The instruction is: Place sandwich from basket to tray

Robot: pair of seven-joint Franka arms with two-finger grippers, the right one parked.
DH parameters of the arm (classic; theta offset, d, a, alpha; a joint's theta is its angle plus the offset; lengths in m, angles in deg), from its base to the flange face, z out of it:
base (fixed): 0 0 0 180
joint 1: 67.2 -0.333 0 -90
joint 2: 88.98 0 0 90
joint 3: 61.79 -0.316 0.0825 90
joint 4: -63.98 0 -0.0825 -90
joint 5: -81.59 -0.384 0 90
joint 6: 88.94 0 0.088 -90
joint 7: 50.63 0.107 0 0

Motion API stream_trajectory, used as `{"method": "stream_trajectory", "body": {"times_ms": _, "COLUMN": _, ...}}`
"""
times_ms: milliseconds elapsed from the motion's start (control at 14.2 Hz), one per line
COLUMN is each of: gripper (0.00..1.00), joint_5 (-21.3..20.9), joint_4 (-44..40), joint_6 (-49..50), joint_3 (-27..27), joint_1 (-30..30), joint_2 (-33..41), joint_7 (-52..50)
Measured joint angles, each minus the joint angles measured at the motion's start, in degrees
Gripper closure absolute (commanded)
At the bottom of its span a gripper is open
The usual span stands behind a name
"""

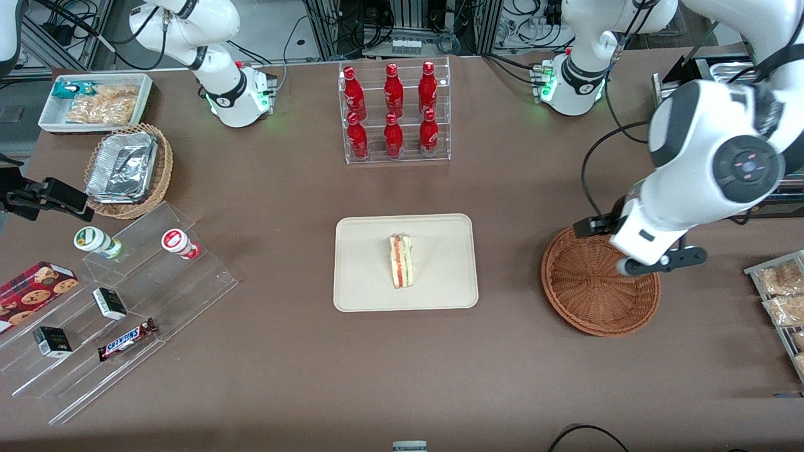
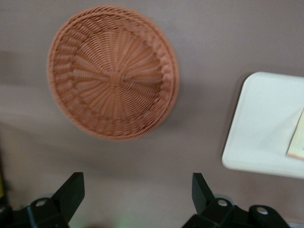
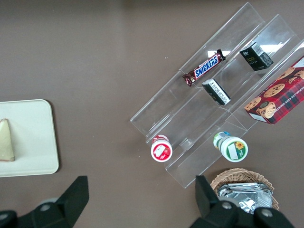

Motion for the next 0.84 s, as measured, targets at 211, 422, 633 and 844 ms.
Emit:
{"method": "stream_trajectory", "body": {"times_ms": 211, "gripper": 0.0, "joint_5": 0.1, "joint_4": 0.1, "joint_6": 4.0, "joint_3": 3.5, "joint_1": -6.8, "joint_2": 3.7, "joint_7": 7.9}}
{"method": "stream_trajectory", "body": {"times_ms": 422, "gripper": 0.0, "joint_5": 0.0, "joint_4": 0.5, "joint_6": 4.7, "joint_3": 5.5, "joint_1": -11.4, "joint_2": 6.8, "joint_7": 14.8}}
{"method": "stream_trajectory", "body": {"times_ms": 633, "gripper": 0.0, "joint_5": -1.7, "joint_4": 1.4, "joint_6": 4.6, "joint_3": 5.5, "joint_1": -13.2, "joint_2": 10.3, "joint_7": 18.5}}
{"method": "stream_trajectory", "body": {"times_ms": 844, "gripper": 0.0, "joint_5": -2.7, "joint_4": 4.7, "joint_6": 1.8, "joint_3": 5.5, "joint_1": -13.4, "joint_2": 12.9, "joint_7": 18.7}}
